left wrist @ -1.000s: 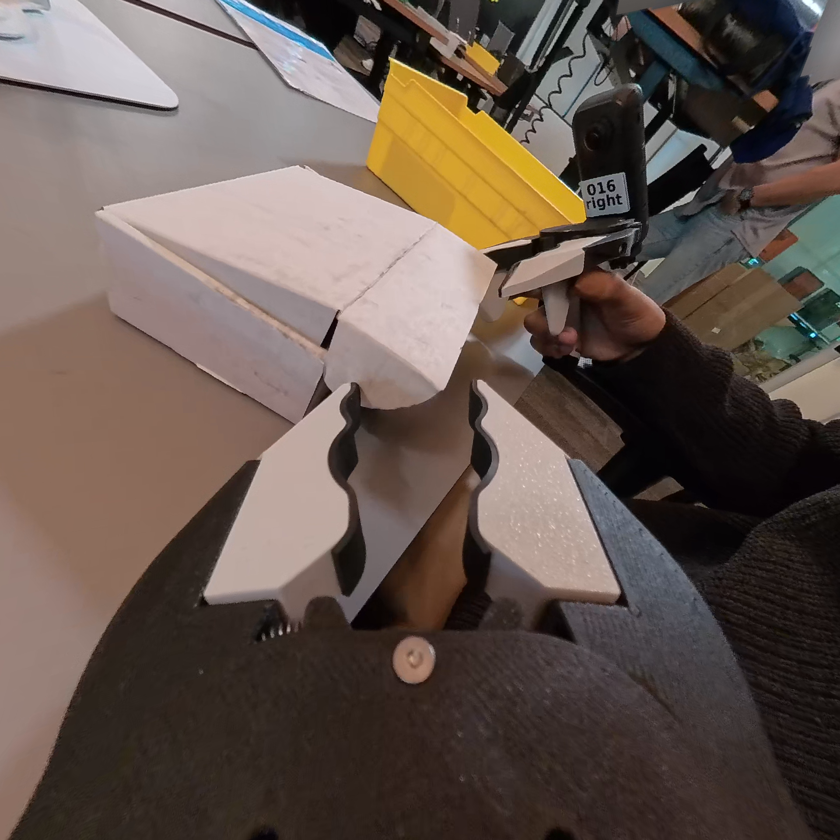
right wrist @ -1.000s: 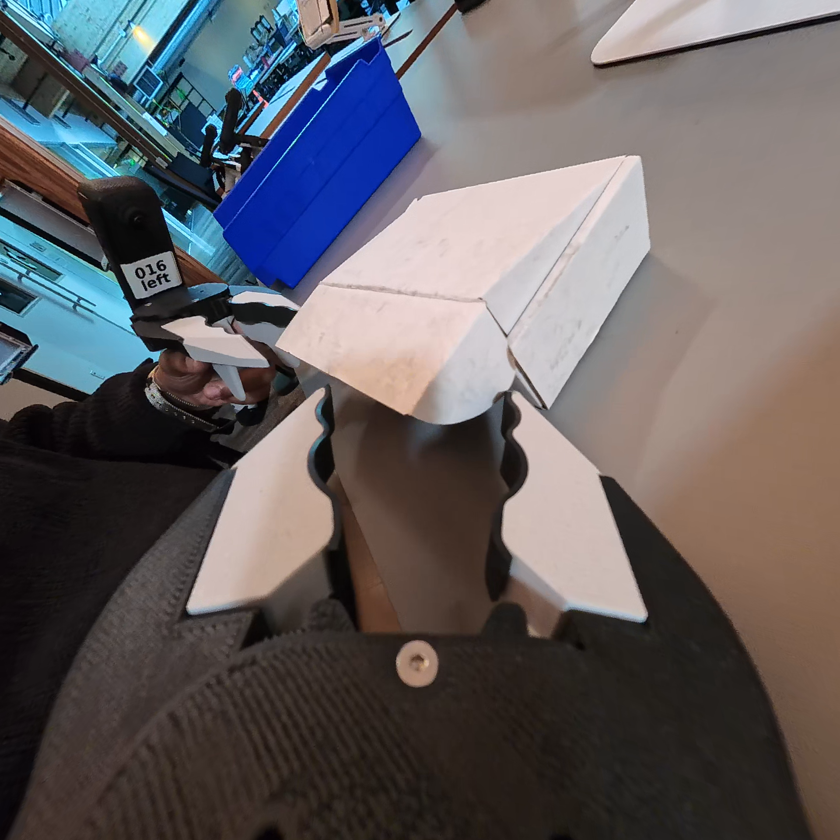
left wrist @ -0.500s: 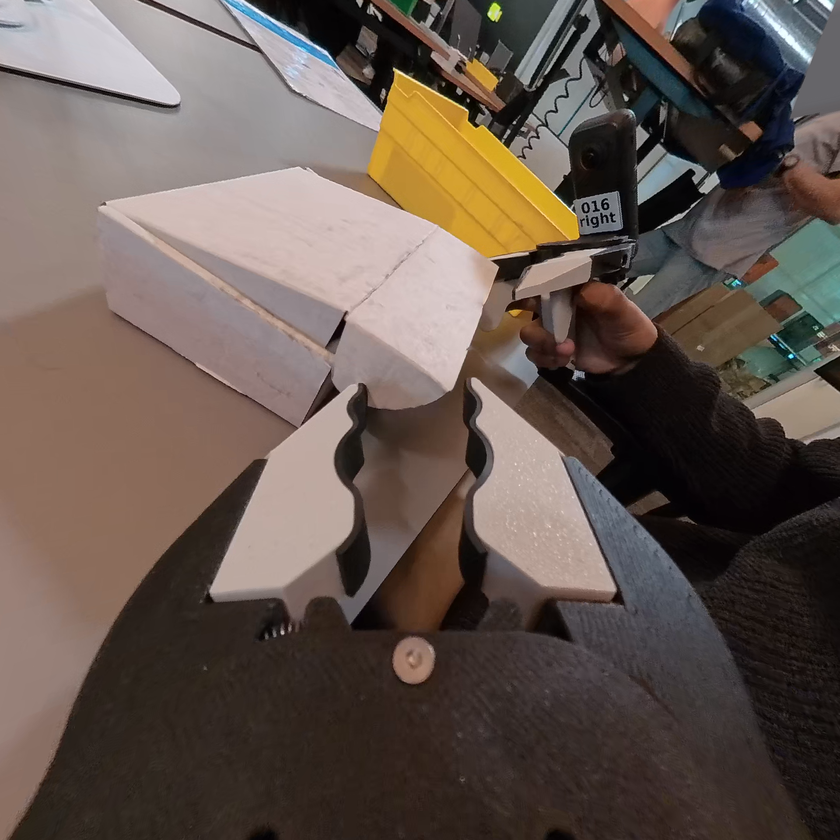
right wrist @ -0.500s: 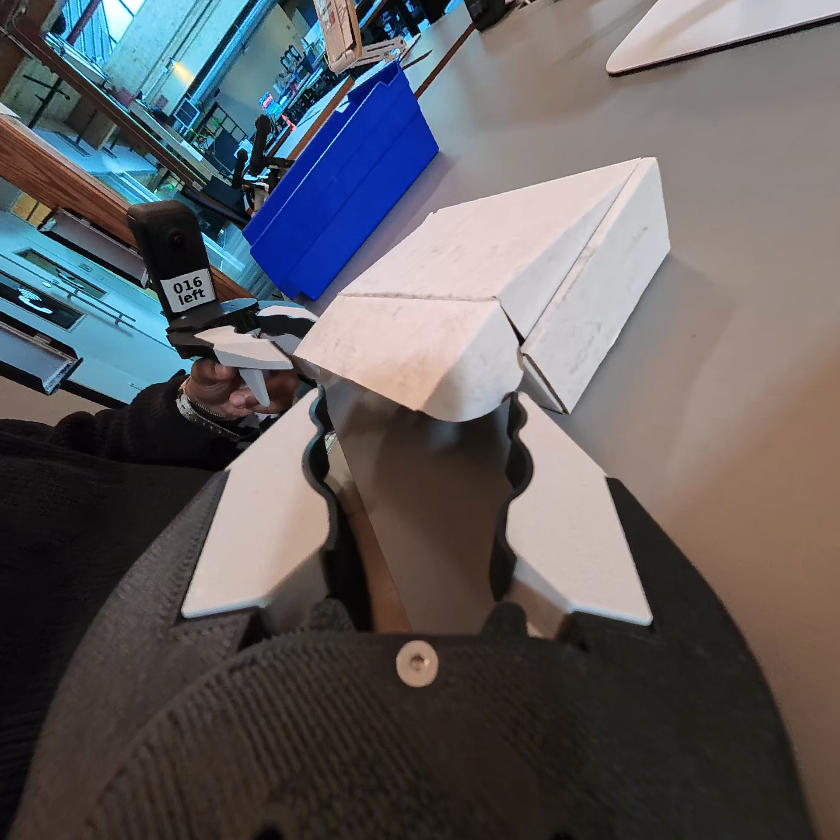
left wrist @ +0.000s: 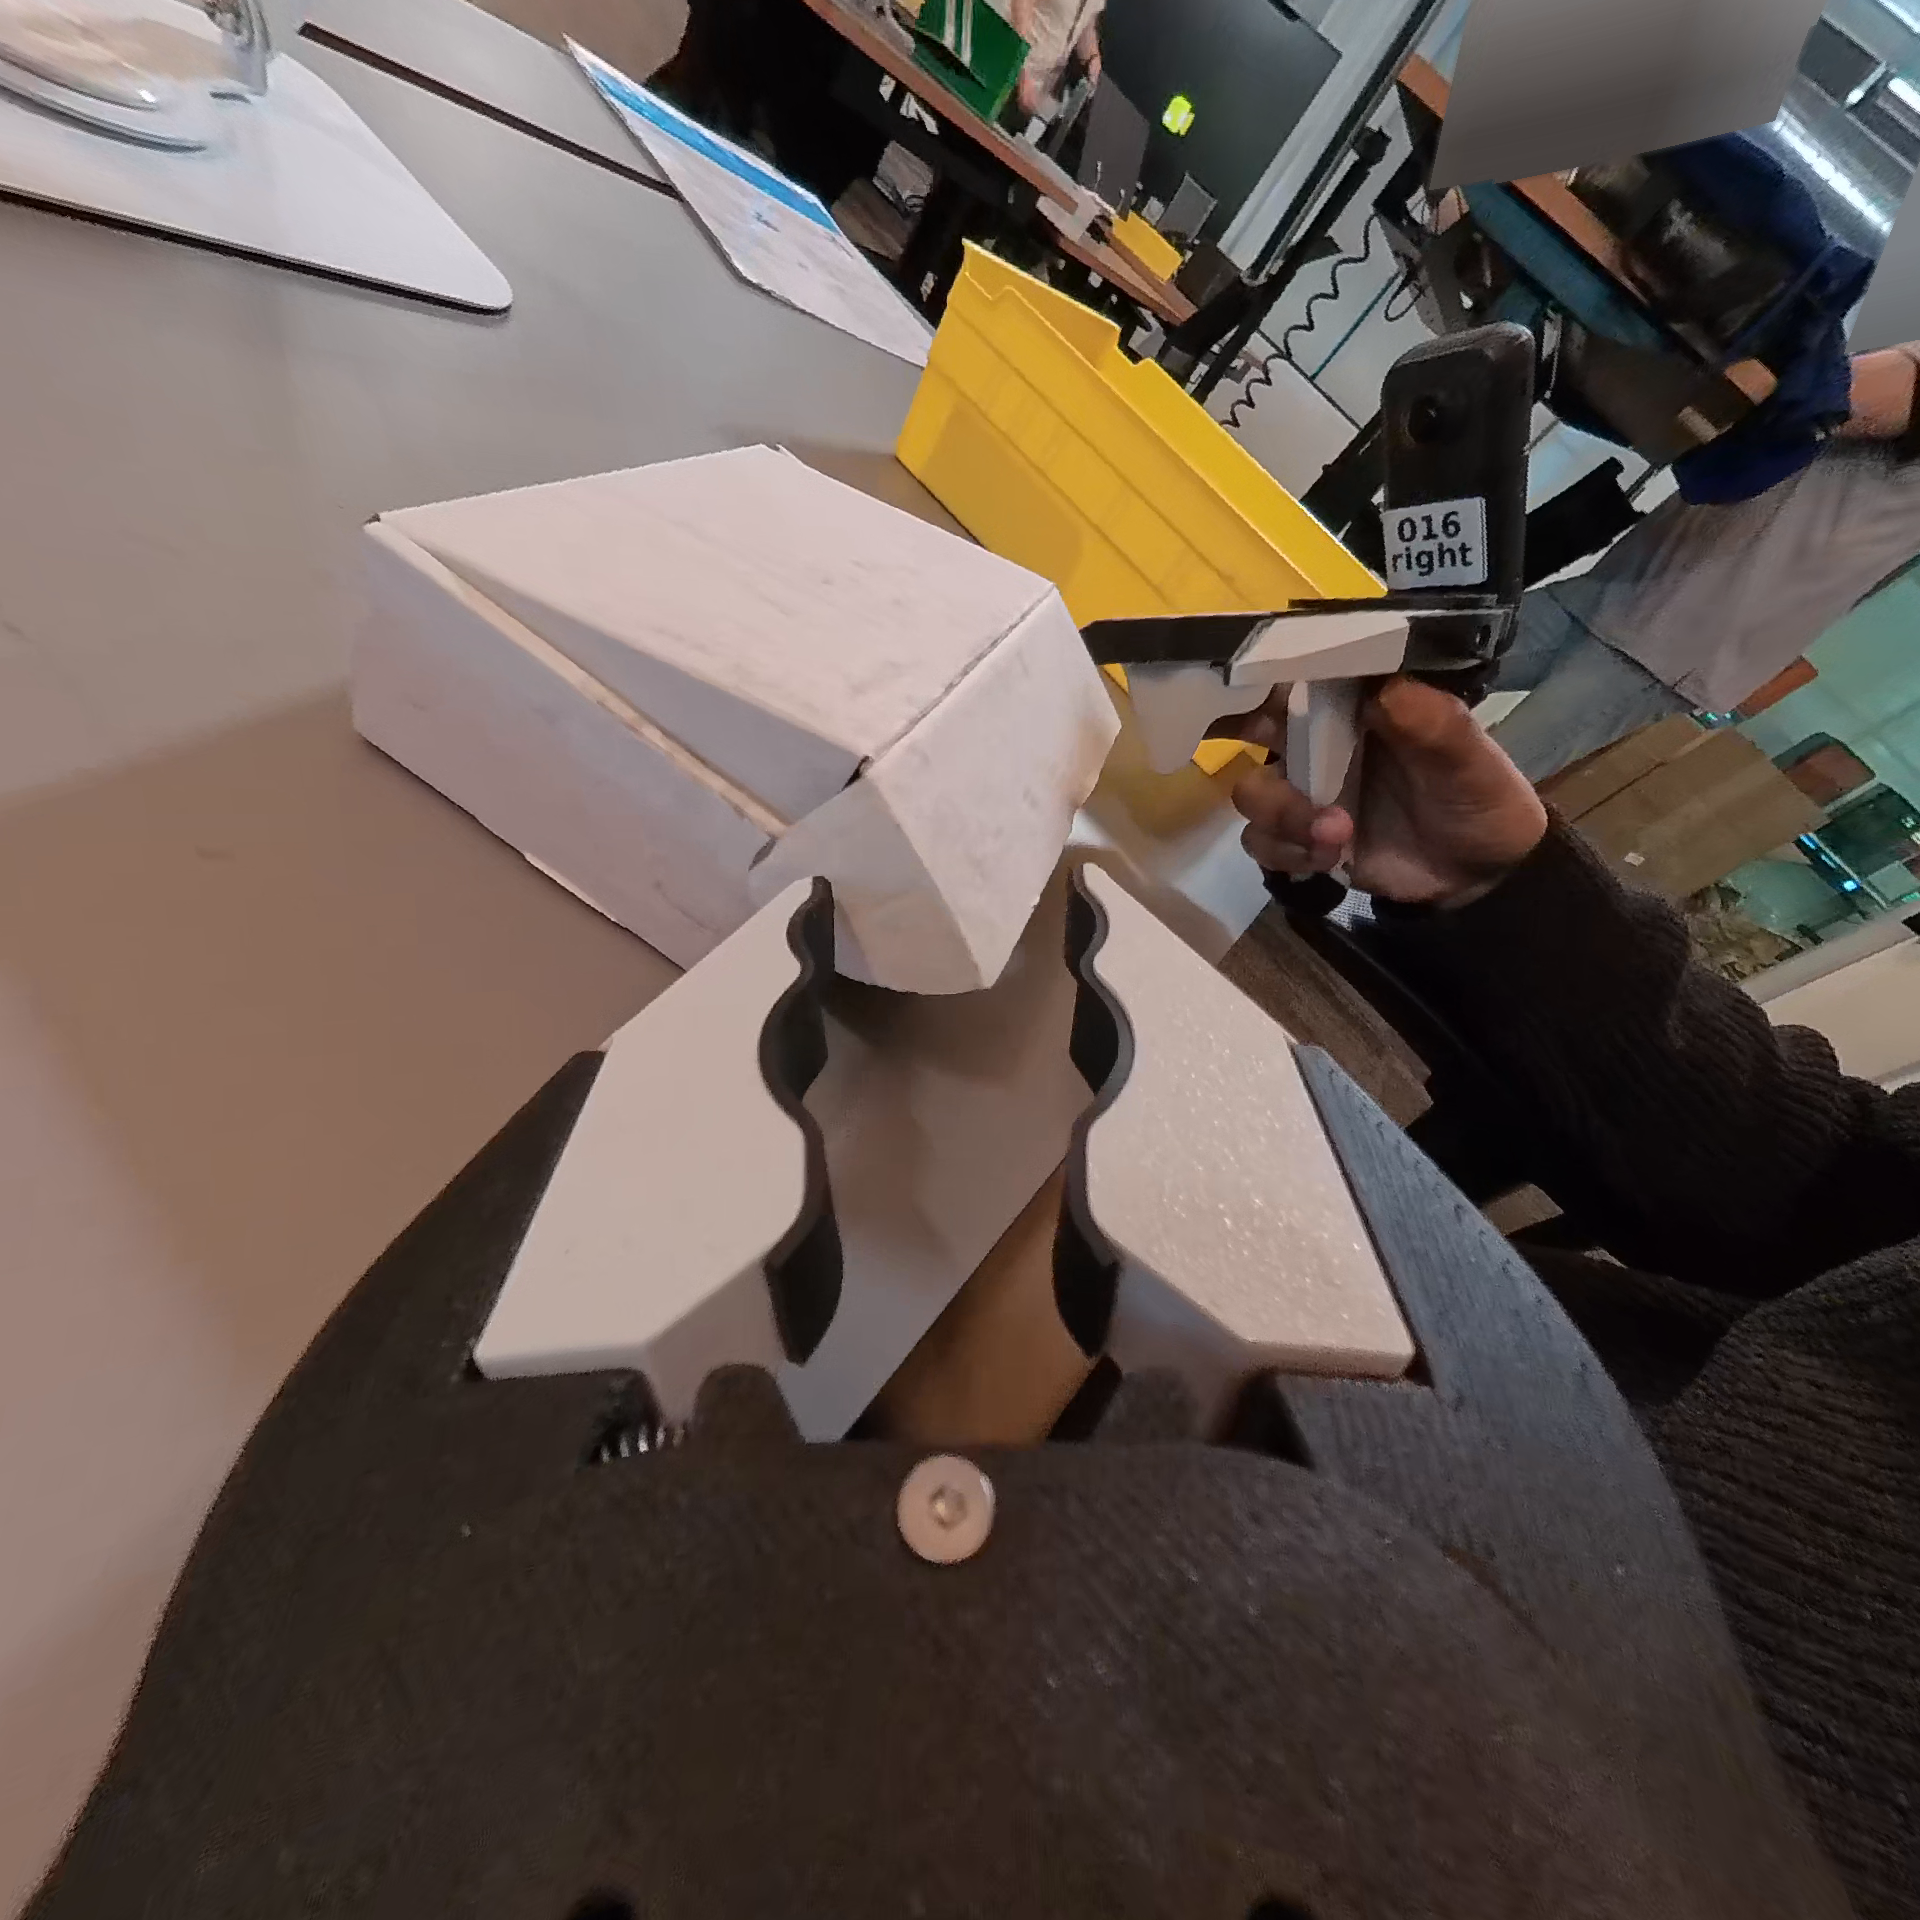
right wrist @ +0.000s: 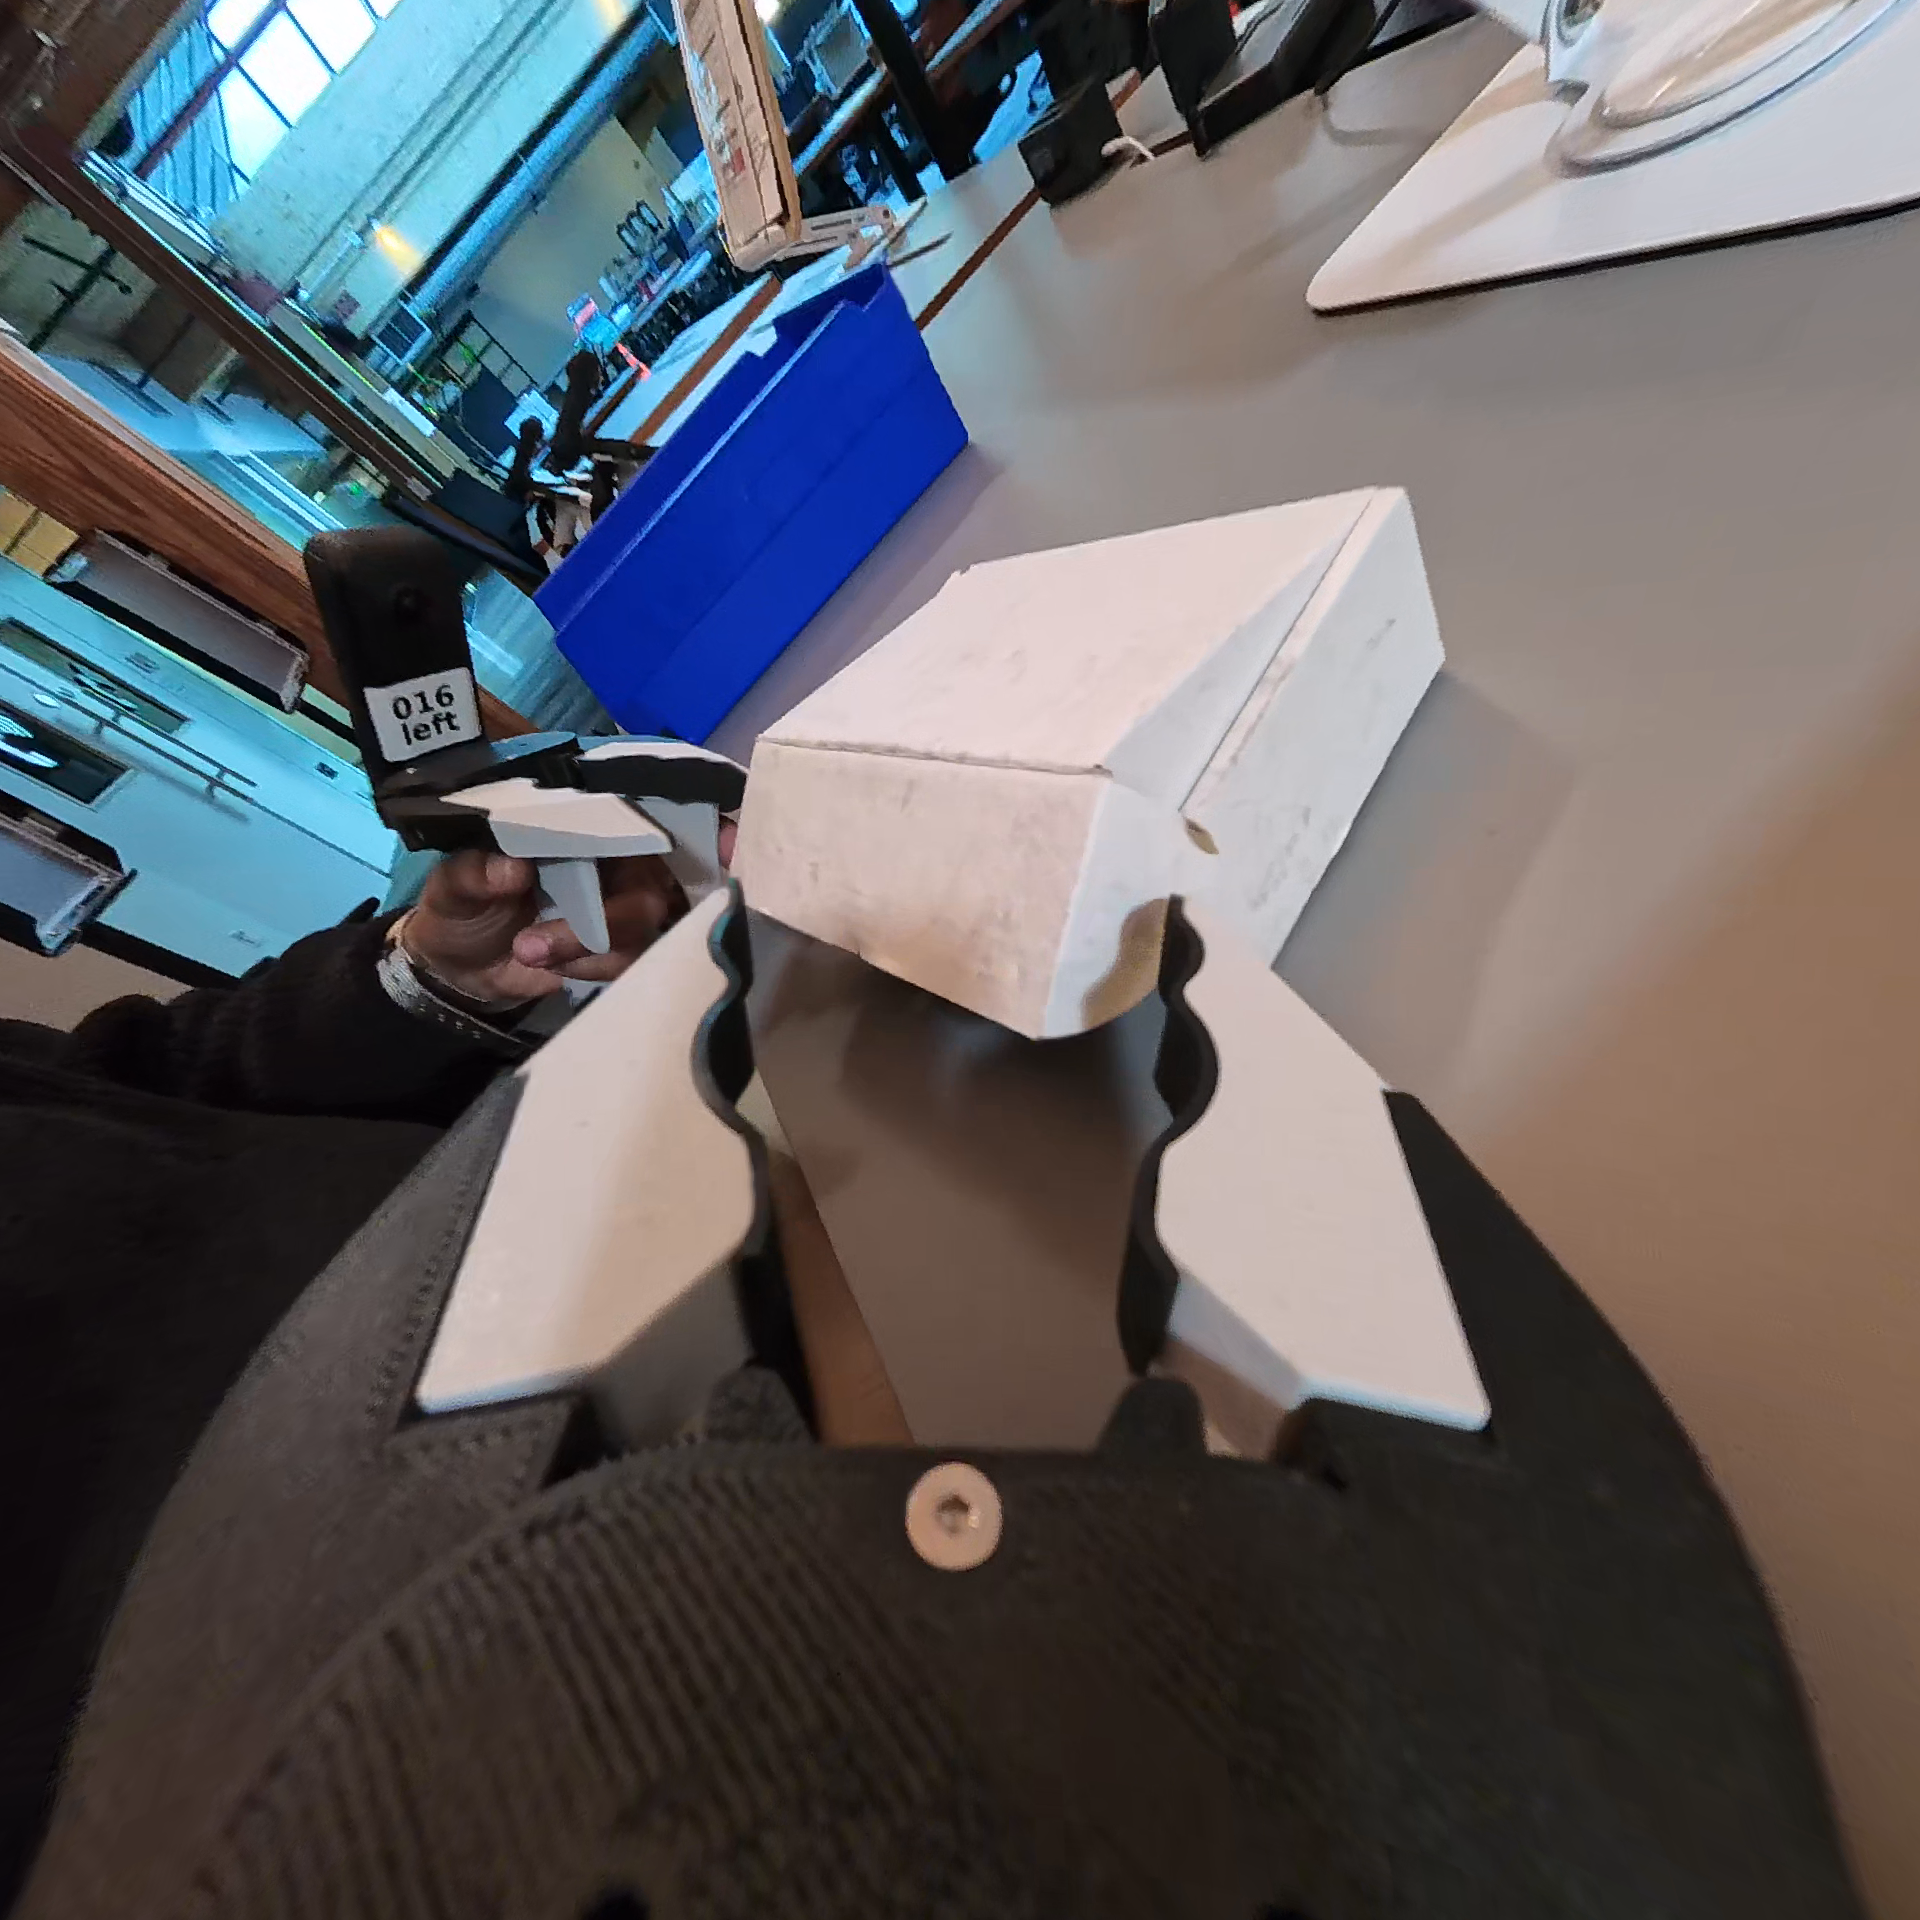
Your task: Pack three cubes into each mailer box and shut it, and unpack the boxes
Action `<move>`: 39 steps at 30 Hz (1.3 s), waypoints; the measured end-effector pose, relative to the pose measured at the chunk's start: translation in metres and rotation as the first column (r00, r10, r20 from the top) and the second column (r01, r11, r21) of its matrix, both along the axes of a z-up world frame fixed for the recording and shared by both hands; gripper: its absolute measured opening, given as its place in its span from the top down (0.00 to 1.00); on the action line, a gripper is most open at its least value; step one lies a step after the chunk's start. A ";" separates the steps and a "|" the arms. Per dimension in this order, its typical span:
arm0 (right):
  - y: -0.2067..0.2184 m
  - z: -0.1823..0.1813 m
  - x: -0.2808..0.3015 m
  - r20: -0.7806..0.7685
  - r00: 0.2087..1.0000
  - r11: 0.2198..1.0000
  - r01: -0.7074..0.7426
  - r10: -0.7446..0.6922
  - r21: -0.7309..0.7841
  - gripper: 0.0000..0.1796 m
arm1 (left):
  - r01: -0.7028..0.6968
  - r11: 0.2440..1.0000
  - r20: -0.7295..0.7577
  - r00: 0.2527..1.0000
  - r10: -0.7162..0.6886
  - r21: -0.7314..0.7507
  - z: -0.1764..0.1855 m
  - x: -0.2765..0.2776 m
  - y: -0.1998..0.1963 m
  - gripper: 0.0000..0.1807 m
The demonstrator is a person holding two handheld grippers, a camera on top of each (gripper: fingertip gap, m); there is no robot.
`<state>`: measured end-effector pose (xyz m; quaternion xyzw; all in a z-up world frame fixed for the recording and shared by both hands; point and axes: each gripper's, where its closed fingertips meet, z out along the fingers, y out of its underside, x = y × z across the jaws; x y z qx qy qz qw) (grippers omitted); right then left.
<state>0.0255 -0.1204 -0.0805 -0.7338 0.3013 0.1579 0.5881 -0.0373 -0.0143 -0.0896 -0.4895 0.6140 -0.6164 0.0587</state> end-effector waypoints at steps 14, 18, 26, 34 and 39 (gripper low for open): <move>0.011 -0.018 -0.032 0.253 0.957 0.959 -0.068 0.140 -0.275 0.68 | -0.101 0.991 0.018 0.995 0.100 0.090 -0.006 0.010 0.020 0.77; 0.017 -0.017 -0.044 0.220 0.959 0.962 -0.123 0.179 -0.244 0.70 | -0.142 0.987 0.015 0.990 0.141 0.081 -0.006 0.015 0.033 0.77; 0.014 -0.010 -0.024 0.201 0.977 0.990 -0.040 0.068 -0.137 0.59 | -0.135 0.988 0.003 0.991 0.135 0.075 -0.008 0.016 0.033 0.77; 0.021 -0.023 -0.035 0.219 0.967 0.970 -0.081 0.133 -0.230 0.67 | -0.105 0.993 0.005 0.995 0.105 0.063 -0.005 0.011 0.031 0.76; 0.018 -0.024 -0.041 0.199 0.966 0.957 -0.111 0.168 -0.268 0.69 | -0.095 0.993 0.010 0.995 0.095 0.064 -0.002 0.008 0.030 0.76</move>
